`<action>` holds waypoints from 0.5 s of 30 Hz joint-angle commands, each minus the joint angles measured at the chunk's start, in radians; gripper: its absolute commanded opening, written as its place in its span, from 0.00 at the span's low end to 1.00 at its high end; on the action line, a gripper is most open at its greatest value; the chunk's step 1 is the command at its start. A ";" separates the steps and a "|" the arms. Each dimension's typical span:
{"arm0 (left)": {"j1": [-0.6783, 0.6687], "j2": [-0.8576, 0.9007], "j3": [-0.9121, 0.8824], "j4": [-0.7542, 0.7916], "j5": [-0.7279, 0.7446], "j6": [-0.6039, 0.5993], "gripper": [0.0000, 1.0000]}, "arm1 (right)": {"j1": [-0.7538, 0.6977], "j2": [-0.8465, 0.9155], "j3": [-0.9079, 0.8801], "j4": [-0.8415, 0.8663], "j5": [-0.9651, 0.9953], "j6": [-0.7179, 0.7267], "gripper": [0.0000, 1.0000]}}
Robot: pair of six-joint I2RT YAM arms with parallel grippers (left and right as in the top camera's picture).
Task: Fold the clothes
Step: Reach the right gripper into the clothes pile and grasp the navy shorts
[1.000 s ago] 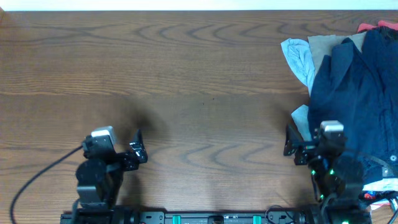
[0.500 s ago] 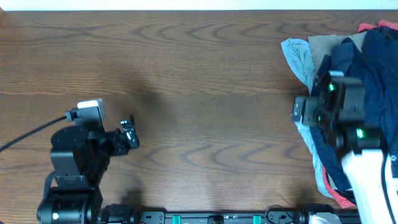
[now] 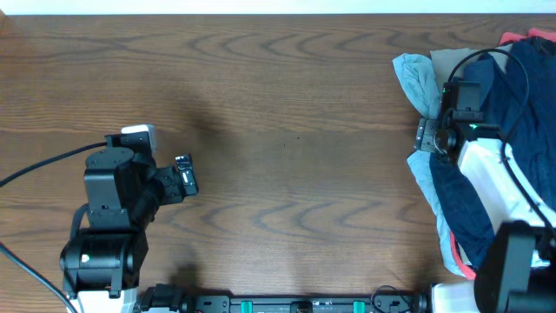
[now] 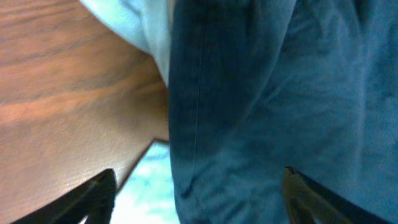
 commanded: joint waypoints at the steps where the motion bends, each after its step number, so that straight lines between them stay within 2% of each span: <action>1: 0.005 0.015 0.013 0.000 0.006 0.009 0.98 | -0.015 0.051 0.015 0.027 0.030 0.027 0.72; 5: 0.005 0.028 0.013 0.000 0.006 0.009 0.98 | -0.015 0.106 0.015 0.038 0.029 0.027 0.57; 13: 0.005 0.032 0.013 0.000 0.006 0.009 0.98 | -0.016 0.161 0.015 0.042 0.030 0.027 0.54; 15: 0.005 0.032 0.013 0.000 0.006 0.009 0.98 | -0.016 0.162 0.015 0.042 0.029 0.027 0.42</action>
